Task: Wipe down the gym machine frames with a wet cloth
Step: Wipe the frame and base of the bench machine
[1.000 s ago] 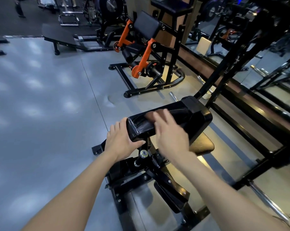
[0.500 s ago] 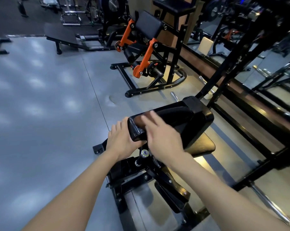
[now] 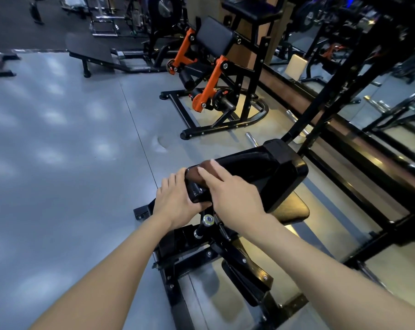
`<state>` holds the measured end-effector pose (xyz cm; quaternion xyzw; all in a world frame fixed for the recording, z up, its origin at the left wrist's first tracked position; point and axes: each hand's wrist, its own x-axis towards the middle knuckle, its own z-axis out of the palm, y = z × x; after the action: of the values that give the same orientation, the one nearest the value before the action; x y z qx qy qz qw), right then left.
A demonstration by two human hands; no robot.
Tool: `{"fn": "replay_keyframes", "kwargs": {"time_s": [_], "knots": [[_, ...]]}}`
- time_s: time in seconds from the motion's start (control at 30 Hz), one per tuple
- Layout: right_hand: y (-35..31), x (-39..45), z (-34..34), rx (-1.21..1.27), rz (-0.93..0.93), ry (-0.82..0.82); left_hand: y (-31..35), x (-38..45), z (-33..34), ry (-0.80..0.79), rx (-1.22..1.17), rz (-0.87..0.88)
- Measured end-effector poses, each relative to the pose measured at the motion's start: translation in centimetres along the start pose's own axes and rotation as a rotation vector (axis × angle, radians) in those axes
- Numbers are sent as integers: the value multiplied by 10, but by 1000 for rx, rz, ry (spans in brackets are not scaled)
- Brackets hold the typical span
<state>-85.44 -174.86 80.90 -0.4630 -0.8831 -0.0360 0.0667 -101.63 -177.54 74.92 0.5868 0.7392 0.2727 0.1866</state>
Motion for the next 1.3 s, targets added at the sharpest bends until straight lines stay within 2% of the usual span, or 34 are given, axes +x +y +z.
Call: {"fn": "replay_keyframes", "kwargs": {"time_s": [0.07,0.13,0.2,0.27,0.37,0.4,0.47,0.57,0.6,0.63,0.73,0.8,0.87,0.93,1.0,1.07,1.13,1.2,1.3], "knots": [[29,5,-7,0,31,20,-1,0,0,1,24,6],[58,14,-13,38,273,37,-1,0,1,-1,28,12],[58,20,-16,41,465,28,-1,0,1,0,18,13],[22,21,-14,48,401,11,-1,0,1,5,11,12],[-32,10,-9,44,108,-82,-2,1,1,-24,22,8],[-34,10,-8,39,67,-75,-2,1,1,-29,22,6],[-15,17,-12,64,128,-9,-2,0,1,-12,-12,5],[14,27,-12,101,369,5,-3,0,3,9,-34,15],[9,27,-13,95,390,8,-2,0,3,8,-37,11],[-1,26,-12,80,352,4,-2,0,3,6,-38,5],[-28,13,-4,38,75,-62,-2,1,3,-9,3,-1],[-11,14,-7,36,26,-1,-3,0,4,0,-1,-3],[25,21,-12,52,136,54,-3,0,3,9,-11,8],[58,27,-12,36,343,56,-2,0,2,7,-8,7],[58,31,-11,14,459,52,-2,0,3,8,-9,1],[25,30,-7,43,359,37,-2,0,4,15,-13,1],[-12,22,-3,58,147,-6,-2,0,3,1,-3,-11],[-21,17,-4,64,29,-18,-1,0,2,-13,28,-25],[25,17,-14,95,110,54,0,0,1,12,0,-19]]}}
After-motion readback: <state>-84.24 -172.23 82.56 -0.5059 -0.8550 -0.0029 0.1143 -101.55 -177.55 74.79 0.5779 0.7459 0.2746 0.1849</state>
